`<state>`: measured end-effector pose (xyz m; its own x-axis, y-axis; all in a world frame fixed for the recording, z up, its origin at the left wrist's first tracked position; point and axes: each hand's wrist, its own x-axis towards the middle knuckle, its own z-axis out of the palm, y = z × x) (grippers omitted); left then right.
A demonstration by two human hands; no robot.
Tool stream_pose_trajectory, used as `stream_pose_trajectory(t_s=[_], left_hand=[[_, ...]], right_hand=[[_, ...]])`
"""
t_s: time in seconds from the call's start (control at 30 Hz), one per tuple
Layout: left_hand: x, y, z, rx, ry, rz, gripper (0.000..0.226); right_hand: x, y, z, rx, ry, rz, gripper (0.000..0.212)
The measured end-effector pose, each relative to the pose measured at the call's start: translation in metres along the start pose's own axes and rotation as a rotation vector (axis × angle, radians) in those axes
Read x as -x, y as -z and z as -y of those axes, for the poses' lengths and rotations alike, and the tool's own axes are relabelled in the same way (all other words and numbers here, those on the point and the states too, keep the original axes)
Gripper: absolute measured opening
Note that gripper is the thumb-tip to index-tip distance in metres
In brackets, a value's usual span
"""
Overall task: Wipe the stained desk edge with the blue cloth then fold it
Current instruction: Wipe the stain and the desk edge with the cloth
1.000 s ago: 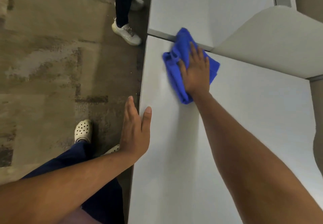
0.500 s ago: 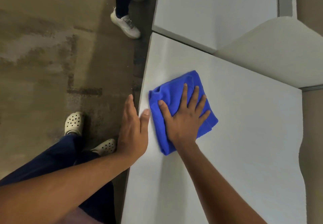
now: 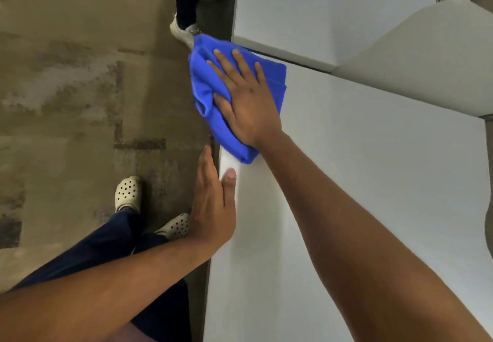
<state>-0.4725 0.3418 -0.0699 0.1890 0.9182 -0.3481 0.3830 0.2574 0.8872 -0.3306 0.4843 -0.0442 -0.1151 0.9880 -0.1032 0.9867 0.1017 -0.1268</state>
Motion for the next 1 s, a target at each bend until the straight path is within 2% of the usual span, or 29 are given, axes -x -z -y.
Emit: stream_pose_trajectory(t_s=[0.07,0.1,0.13,0.27,0.33,0.37,0.43,0.5,0.57,0.6,0.63,0.67,0.77,0.8,0.83,0.87,0.9,1.0], left_hand=[[0.000,0.000,0.002,0.002,-0.008,0.016,0.070],[-0.001,0.001,0.003,0.001,-0.013,0.015,0.070],[-0.001,0.001,0.002,-0.002,-0.014,0.012,0.071],[0.002,0.002,0.002,-0.015,-0.041,0.037,0.069],[0.001,0.001,0.003,-0.039,-0.065,0.032,0.067],[0.000,0.001,0.002,-0.050,-0.066,0.028,0.067],[-0.001,0.000,0.000,-0.055,-0.059,0.034,0.067],[-0.001,0.002,-0.003,-0.052,-0.084,0.037,0.067],[-0.001,0.005,-0.006,-0.098,-0.139,0.027,0.066],[0.001,0.006,-0.006,-0.138,-0.166,0.027,0.067],[0.005,0.007,-0.004,-0.158,-0.176,0.033,0.069],[0.014,0.008,0.000,-0.150,-0.149,0.047,0.072],[0.053,0.009,0.011,-0.063,0.032,0.137,0.078],[0.063,0.009,0.014,-0.048,0.050,0.160,0.079],[0.068,0.009,0.017,-0.047,0.043,0.167,0.079],[0.069,0.010,0.018,-0.057,0.027,0.161,0.080],[0.067,0.011,0.018,-0.070,0.010,0.154,0.080],[0.064,0.013,0.017,-0.099,-0.041,0.149,0.080]], right_hand=[[0.016,0.004,-0.027,-0.047,0.090,0.004,0.059],[0.023,0.007,-0.041,-0.071,0.033,-0.022,0.059],[0.031,0.009,-0.053,-0.099,-0.092,-0.057,0.059],[0.041,0.009,-0.059,-0.116,-0.813,-0.163,0.065],[0.024,0.007,-0.036,-0.126,-0.992,-0.169,0.069],[0.014,0.005,-0.021,-0.118,-1.000,-0.166,0.070],[-0.002,-0.003,0.010,-0.053,-0.835,-0.147,0.070],[-0.003,-0.005,0.021,0.023,-0.515,-0.088,0.069],[0.012,0.002,-0.004,0.011,-0.187,-0.027,0.066],[0.024,0.008,-0.024,-0.018,-0.092,-0.010,0.065],[0.038,0.012,-0.044,-0.039,-0.089,-0.006,0.063],[0.051,0.015,-0.060,-0.059,-0.191,-0.022,0.062],[0.061,0.011,-0.065,-0.078,-0.832,-0.132,0.066],[0.054,0.008,-0.050,-0.089,-1.010,-0.166,0.068],[0.046,0.004,-0.028,-0.100,-1.102,-0.193,0.069],[0.039,0.000,-0.005,-0.106,-1.103,-0.210,0.071],[0.034,-0.005,0.017,-0.097,-1.019,-0.215,0.071],[0.051,-0.015,0.045,-0.022,-0.538,-0.113,0.071]])
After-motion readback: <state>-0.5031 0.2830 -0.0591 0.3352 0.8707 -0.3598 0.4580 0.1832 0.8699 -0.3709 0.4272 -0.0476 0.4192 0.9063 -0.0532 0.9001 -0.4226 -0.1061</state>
